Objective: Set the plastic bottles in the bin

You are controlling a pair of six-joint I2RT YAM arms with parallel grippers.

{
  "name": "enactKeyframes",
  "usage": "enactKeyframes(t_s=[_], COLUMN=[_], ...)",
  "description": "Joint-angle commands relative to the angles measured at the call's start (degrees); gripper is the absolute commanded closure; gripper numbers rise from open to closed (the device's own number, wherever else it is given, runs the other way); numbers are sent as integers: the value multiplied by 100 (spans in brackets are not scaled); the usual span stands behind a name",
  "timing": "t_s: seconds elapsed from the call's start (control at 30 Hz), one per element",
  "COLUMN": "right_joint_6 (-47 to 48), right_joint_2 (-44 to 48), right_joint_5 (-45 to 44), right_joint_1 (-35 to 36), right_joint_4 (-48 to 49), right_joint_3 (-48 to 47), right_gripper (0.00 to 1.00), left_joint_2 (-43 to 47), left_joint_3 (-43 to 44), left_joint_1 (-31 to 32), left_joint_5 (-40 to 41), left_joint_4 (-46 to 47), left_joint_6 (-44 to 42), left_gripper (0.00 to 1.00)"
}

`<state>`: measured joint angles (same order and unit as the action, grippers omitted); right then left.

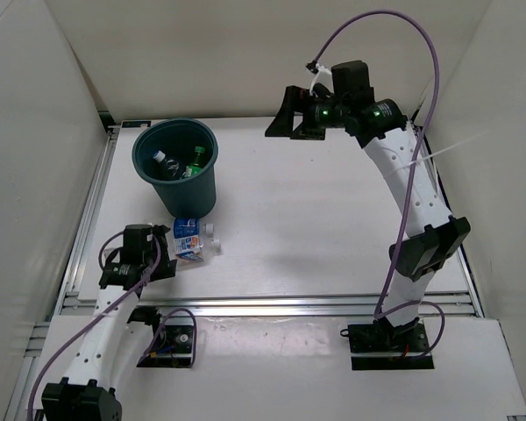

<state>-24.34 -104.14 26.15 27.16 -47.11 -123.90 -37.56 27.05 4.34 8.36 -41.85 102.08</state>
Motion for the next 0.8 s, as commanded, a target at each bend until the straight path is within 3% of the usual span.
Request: enactKeyframes(t_s=[0.0, 0.37, 0.77], right_joint_6=[123, -97, -203], right_joint_2=[210, 262, 315], right_joint_5=[294, 865, 1067], right_joint_1=[-281, -817, -1160], right_joint_4=[9, 62, 115], right_joint_3=[76, 199, 428], right_gripper=[0, 0, 0], left_joint_2=[-330, -2245, -2924], left_joint_3=[327, 1004, 1075], left_joint_1=[-12, -12, -12], left_joint_5=[43, -475, -994], left_joint_4=[98, 98, -8], left_joint_6=[-21, -329, -321], left_gripper=[0, 0, 2])
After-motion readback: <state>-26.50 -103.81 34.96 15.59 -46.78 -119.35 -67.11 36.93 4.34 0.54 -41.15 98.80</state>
